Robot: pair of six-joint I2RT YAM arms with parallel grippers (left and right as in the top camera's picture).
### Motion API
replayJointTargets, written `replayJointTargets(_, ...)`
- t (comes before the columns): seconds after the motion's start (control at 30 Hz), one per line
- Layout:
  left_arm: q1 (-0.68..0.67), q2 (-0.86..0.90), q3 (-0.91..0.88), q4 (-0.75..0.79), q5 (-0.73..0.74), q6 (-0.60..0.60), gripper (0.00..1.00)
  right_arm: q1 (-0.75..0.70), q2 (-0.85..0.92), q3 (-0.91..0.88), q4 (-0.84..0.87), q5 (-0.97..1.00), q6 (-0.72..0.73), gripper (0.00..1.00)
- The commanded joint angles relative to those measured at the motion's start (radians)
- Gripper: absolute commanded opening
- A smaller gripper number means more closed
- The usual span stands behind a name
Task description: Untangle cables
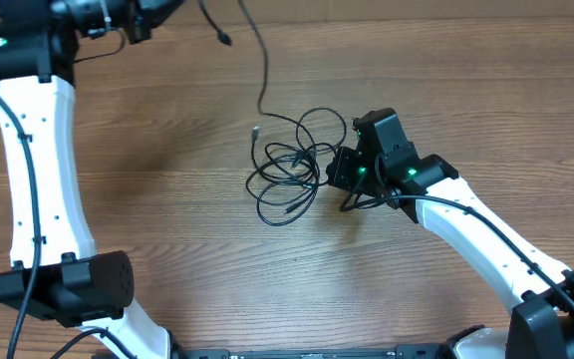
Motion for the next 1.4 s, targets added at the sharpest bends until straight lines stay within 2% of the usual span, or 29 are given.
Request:
replayJointTargets(0.0,0.004,-0.026,0.022,0.045,0.047,-0.044,0.04,-0.003,-0.019,0.011,0.003,0.010,0.021,0.04)
replayJointTargets(0.07,0.004,-0.026,0.022,0.194,0.071,-0.114,0.04,-0.003,-0.018,0.005,0.006,0.010,0.019,0.04)
replayJointTargets(0.2,0.004,-0.026,0.023,0.619,0.045,-0.370,0.04,-0.003,-0.009,0.002,0.006,0.010,0.018,0.04)
replayJointTargets(0.27,0.009,-0.026,0.023,0.882,-0.010,-0.509,0.04,-0.003,-0.001,0.002,0.006,0.010,0.018,0.04)
replayJointTargets(0.37,0.019,-0.026,0.023,1.150,-0.132,-0.594,0.04,-0.003,0.011,0.002,0.006,0.010,0.018,0.04)
replayJointTargets(0.43,0.027,-0.026,0.023,1.197,-0.221,-0.598,0.04,-0.003,0.018,0.002,0.006,0.011,0.018,0.04)
replayJointTargets(0.5,0.039,-0.026,0.023,1.181,-0.281,-0.597,0.04,-0.003,0.021,0.002,0.006,0.011,0.018,0.04)
replayJointTargets(0.6,0.052,-0.026,0.023,1.065,-0.309,-0.592,0.04,-0.003,0.021,0.002,0.006,0.014,0.018,0.04)
replayJointTargets(0.7,0.060,-0.025,0.023,1.025,-0.373,-0.605,0.04,-0.003,0.021,0.001,0.006,0.022,0.018,0.04)
replayJointTargets(0.9,0.063,-0.026,0.023,1.193,-0.556,-0.772,0.04,-0.003,0.024,0.001,0.006,0.040,0.019,0.04)
replayJointTargets(0.97,0.067,-0.026,0.024,1.227,-0.602,-0.784,0.04,-0.003,0.027,0.001,0.006,0.040,0.019,0.04)
replayJointTargets(1.07,0.073,-0.026,0.024,1.217,-0.613,-0.710,0.04,-0.003,0.031,0.001,0.006,0.040,0.019,0.04)
replayJointTargets(1.1,0.074,-0.026,0.024,1.202,-0.601,-0.652,0.04,-0.003,0.032,0.001,0.008,0.040,0.018,0.04)
replayJointTargets(1.2,0.072,-0.026,0.024,1.058,-0.548,-0.361,0.04,-0.003,0.034,0.001,0.010,0.040,0.018,0.04)
replayJointTargets(1.27,0.072,-0.026,0.024,0.896,-0.544,-0.176,0.04,-0.003,0.034,0.001,0.009,0.040,0.018,0.04)
replayJointTargets(1.37,0.075,-0.026,0.024,0.652,-0.650,0.080,0.04,-0.003,0.034,0.001,0.009,0.040,0.018,0.04)
